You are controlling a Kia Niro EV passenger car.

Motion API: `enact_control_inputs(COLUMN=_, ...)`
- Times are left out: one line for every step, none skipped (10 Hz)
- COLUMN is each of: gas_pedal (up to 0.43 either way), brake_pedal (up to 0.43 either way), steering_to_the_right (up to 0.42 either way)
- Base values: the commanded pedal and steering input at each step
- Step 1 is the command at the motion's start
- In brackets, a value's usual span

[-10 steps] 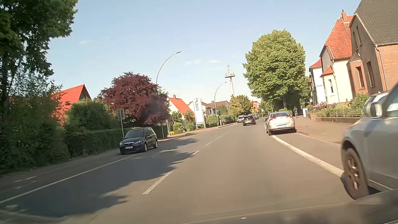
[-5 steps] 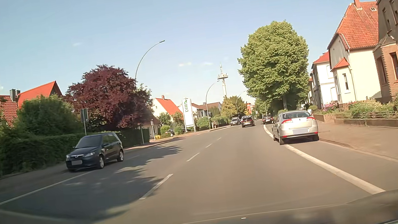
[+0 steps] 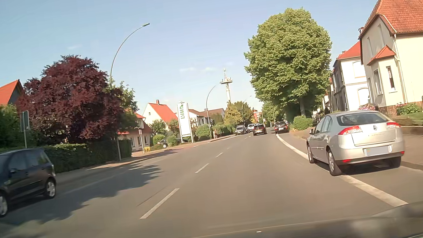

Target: Follow the waypoints while adhering to traffic rules and regulations

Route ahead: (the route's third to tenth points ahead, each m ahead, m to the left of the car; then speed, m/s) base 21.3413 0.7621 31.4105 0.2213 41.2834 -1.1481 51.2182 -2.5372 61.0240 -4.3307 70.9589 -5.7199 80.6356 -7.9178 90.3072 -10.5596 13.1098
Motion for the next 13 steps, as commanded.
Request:
enact_control_inputs(gas_pedal=0.228, brake_pedal=0.006, steering_to_the_right=0.026)
enact_control_inputs(gas_pedal=0.22, brake_pedal=0.006, steering_to_the_right=0.024)
enact_control_inputs(gas_pedal=0.189, brake_pedal=0.006, steering_to_the_right=0.023)
enact_control_inputs(gas_pedal=0.177, brake_pedal=0.006, steering_to_the_right=0.022)
enact_control_inputs(gas_pedal=0.169, brake_pedal=0.006, steering_to_the_right=0.022)
enact_control_inputs(gas_pedal=0.169, brake_pedal=0.006, steering_to_the_right=0.022)
enact_control_inputs(gas_pedal=0.169, brake_pedal=0.006, steering_to_the_right=0.021)
enact_control_inputs(gas_pedal=0.169, brake_pedal=0.006, steering_to_the_right=0.019)
enact_control_inputs(gas_pedal=0.169, brake_pedal=0.006, steering_to_the_right=0.016)
enact_control_inputs(gas_pedal=0.169, brake_pedal=0.006, steering_to_the_right=0.015)
enact_control_inputs(gas_pedal=0.169, brake_pedal=0.006, steering_to_the_right=0.015)
enact_control_inputs(gas_pedal=0.157, brake_pedal=0.006, steering_to_the_right=0.015)
enact_control_inputs(gas_pedal=0.15, brake_pedal=0.006, steering_to_the_right=0.015)
